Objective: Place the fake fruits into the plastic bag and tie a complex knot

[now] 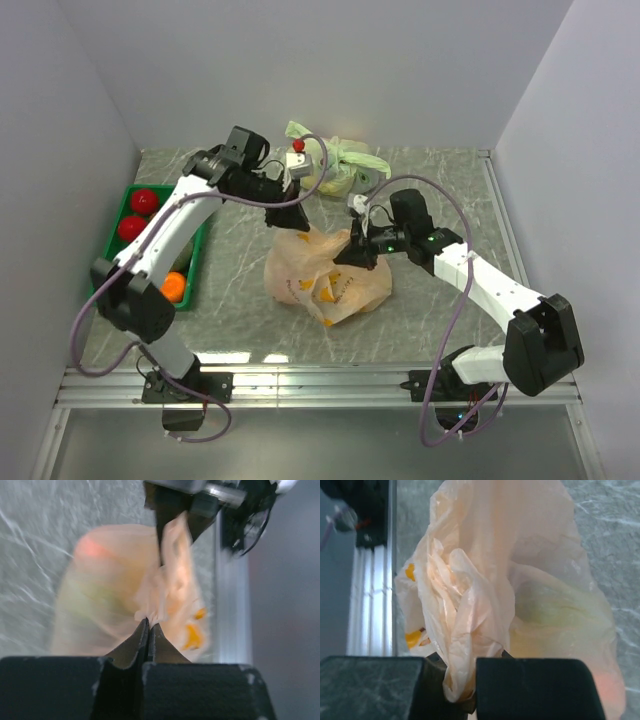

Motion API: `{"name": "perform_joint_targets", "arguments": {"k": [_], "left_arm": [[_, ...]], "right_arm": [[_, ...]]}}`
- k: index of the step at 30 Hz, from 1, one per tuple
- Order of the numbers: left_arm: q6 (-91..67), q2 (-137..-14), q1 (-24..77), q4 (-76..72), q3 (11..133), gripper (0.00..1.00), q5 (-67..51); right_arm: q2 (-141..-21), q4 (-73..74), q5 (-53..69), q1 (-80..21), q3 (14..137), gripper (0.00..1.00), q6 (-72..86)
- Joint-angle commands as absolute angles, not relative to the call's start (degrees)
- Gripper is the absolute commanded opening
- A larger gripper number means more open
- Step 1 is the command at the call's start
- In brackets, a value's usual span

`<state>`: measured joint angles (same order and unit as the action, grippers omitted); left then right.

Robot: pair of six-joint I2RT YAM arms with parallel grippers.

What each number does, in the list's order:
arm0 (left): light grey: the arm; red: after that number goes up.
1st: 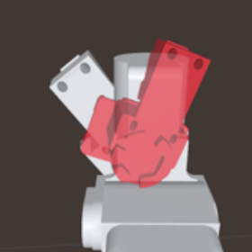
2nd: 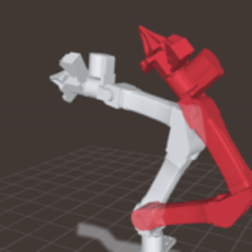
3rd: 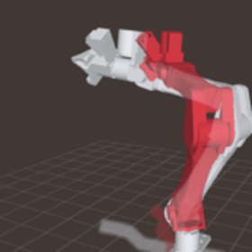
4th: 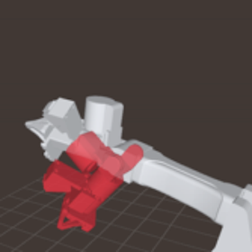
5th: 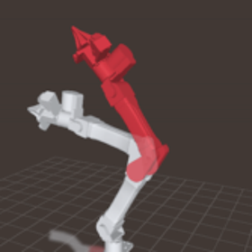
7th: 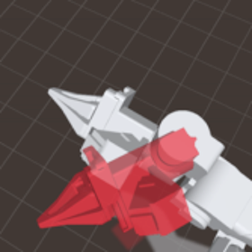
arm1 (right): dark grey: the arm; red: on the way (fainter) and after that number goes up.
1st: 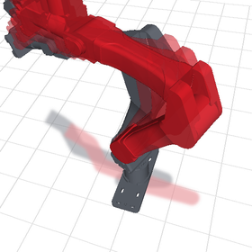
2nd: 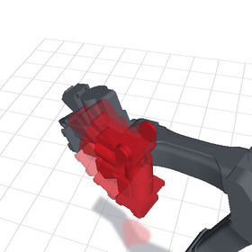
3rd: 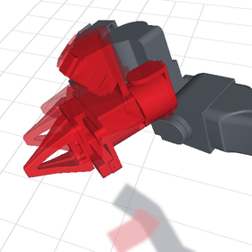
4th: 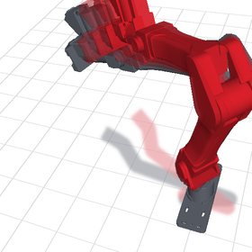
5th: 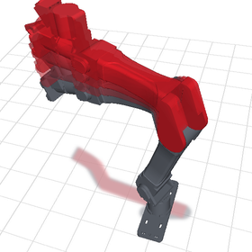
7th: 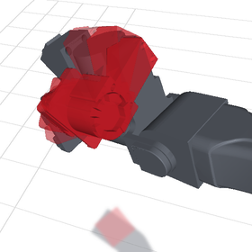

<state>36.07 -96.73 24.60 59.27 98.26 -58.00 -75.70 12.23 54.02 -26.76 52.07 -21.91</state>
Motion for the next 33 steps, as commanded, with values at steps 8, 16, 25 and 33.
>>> {"name": "perform_joint_targets", "arguments": {"k": [8,16,25,33], "left_arm": [[-28.5,-78.8,35.8,38.2,77.6,0.0,-39.4],[-32.8,-78.7,49.8,23.5,62.9,0.0,-10.0],[-19.7,-87.5,49.8,11.6,62.3,0.0,8.2],[-9.5,-87.8,44.4,4.2,66.6,0.0,0.0]], "right_arm": [[-77.1,3.9,47.3,-27.1,53.4,0.0,17.2],[-76.6,0.1,47.5,-26.2,51.1,0.0,36.4],[-70.0,-28.6,52.7,-27.2,31.3,0.0,71.7],[-67.1,-46.7,44.1,-32.4,28.4,0.0,91.6]]}}
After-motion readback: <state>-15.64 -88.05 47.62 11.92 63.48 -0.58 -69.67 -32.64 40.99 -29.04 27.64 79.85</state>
